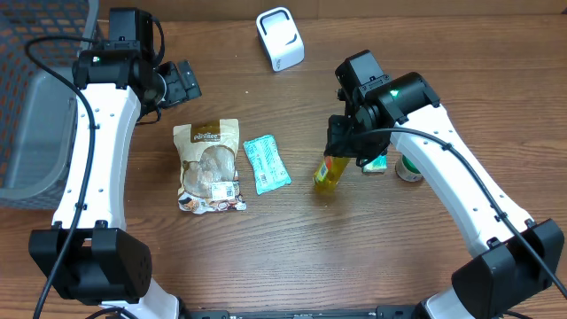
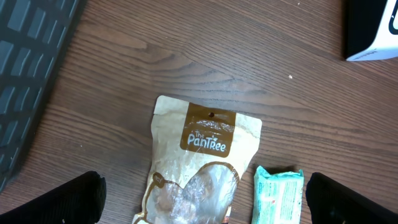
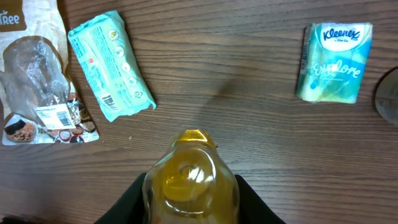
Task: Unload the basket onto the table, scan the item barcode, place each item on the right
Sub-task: 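Raise the Vim bottle upright above the table center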
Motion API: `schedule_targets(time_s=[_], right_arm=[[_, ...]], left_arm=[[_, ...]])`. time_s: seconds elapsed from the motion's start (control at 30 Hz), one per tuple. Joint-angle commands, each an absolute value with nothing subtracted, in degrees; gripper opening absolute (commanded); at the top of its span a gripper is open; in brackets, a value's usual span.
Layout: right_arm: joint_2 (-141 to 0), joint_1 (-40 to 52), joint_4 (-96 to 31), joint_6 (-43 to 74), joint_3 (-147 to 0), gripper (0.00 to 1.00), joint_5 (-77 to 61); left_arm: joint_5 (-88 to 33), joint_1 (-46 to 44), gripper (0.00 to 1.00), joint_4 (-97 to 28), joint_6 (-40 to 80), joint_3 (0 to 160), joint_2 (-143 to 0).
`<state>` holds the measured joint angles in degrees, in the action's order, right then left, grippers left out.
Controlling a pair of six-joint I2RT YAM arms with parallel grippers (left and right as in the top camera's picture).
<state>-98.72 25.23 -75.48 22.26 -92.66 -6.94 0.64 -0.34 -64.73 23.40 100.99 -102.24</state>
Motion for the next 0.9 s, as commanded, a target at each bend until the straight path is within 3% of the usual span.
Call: schedule_targets(time_s=[0.0, 0.87], right_arm=[[-97.2, 25.5, -75.3, 22.5, -92.9, 0.11, -6.0], [-97.2, 25.5, -73.6, 22.5, -92.9, 0.11, -2.8]], left_arm=[[0.6, -0.4, 0.99, -64.7, 22.7, 102.0, -101.6], [0.6, -0.4, 1.0, -64.7, 22.7, 102.0, -101.6]])
